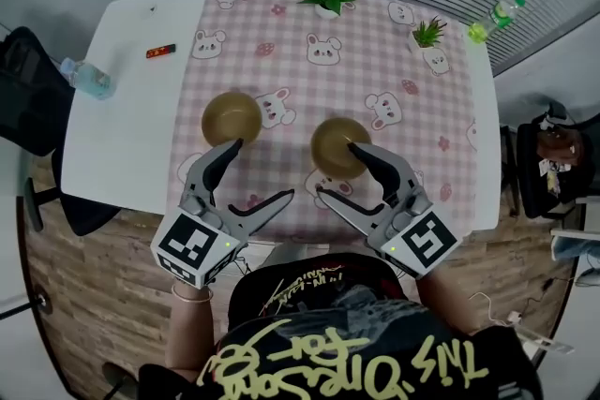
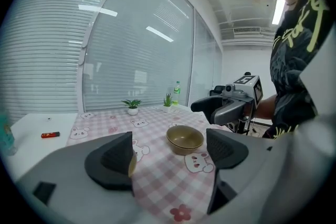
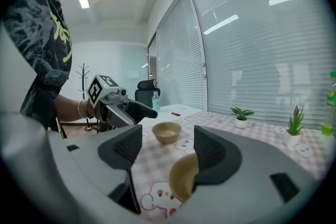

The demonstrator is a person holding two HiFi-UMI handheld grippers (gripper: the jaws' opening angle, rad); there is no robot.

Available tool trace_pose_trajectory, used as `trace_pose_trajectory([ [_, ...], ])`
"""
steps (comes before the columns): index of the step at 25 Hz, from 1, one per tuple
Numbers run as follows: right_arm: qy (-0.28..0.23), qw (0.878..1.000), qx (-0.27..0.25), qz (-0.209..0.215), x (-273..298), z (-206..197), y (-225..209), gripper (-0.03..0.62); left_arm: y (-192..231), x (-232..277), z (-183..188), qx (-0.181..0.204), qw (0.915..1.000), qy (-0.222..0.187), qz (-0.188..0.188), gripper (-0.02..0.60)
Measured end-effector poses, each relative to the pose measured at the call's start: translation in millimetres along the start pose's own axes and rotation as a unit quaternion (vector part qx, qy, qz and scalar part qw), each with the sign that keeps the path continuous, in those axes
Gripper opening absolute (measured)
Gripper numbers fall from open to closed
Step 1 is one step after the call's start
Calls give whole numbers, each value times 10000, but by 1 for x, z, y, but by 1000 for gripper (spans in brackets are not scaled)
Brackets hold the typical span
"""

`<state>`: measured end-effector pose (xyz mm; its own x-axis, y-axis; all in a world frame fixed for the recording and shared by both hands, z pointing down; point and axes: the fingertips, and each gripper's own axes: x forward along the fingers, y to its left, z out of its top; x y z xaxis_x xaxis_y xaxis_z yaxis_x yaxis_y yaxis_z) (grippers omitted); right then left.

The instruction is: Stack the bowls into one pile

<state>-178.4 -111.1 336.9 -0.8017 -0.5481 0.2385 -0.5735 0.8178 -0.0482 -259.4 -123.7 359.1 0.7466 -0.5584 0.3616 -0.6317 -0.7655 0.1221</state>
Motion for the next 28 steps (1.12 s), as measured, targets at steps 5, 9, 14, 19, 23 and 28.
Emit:
trace_pose_trajectory([
  [5, -178, 9998, 126, -2, 28, 10, 23, 307, 29, -26, -4, 165, 9997, -82, 157, 437],
  [9, -247, 9989, 376, -106, 59, -2, 37, 307, 49, -42, -17, 164, 9998, -3, 107, 439],
  [14, -14, 9966, 808, -148, 100, -34, 49, 307, 75, -50, -40, 41, 9997, 190, 156, 440],
  [19, 212, 9911, 1224, -472, 130, -53, 40, 307, 98, -49, -59, 40, 9992, 381, 124, 440],
  [23, 407, 9857, 1478, -697, 145, -65, 31, 307, 113, -43, -70, 79, 9985, 544, -24, 440],
  [28, 650, 9821, 1554, -842, 159, -75, 24, 307, 122, -28, -81, 198, 9966, 765, -232, 440],
])
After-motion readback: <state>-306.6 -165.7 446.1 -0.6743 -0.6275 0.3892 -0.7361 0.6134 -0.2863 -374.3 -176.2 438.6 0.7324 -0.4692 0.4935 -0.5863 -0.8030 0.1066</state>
